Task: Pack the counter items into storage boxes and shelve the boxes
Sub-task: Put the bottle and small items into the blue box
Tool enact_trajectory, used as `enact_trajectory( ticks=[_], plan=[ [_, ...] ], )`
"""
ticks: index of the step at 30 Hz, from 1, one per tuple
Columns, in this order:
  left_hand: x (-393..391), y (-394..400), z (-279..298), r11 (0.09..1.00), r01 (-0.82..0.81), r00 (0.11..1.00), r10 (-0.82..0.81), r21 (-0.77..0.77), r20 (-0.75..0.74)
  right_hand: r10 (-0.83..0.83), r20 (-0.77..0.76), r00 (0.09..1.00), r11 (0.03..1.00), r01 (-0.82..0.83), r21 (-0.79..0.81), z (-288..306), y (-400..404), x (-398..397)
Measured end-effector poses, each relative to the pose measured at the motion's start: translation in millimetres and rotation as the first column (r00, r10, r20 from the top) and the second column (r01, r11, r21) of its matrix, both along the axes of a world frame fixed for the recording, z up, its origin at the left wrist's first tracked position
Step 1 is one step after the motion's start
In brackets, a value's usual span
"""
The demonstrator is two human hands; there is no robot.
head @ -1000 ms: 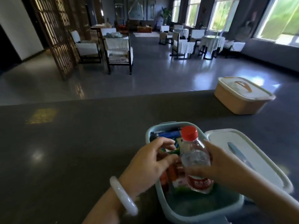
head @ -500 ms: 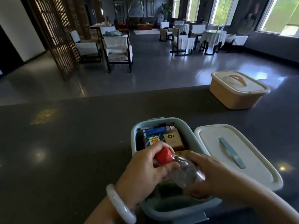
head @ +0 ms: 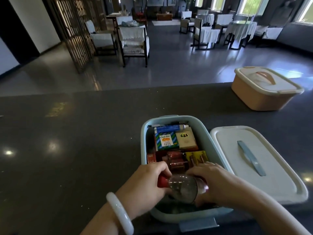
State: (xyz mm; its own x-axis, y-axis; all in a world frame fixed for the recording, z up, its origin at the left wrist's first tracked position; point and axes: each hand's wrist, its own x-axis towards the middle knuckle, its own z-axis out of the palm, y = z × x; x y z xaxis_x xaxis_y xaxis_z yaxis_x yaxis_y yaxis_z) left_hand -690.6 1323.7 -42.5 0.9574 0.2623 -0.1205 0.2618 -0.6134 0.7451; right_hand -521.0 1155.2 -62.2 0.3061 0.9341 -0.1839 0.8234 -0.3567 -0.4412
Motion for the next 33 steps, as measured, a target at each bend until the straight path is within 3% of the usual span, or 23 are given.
enact_trajectory(
  ticks=[11,16,33],
  plan=[
    [1,-3,-7,0.923,0.168,0.983,-0.129,0.347,-0.133,0.121,-0.023,0.992,0.993,-0.12,0.012,-15,3,-2],
    [2,0,-9,0.904,0.219,0.974,-0.182,0.367,-0.135,0.101,-0.066,0.993,0.995,-0.101,-0.008,-18,1,3],
    [11,-2,-15,0.86,0.217,0.974,-0.156,0.462,-0.167,-0.084,-0.005,0.996,0.996,0.084,0.014,-13,1,-11]
  ],
)
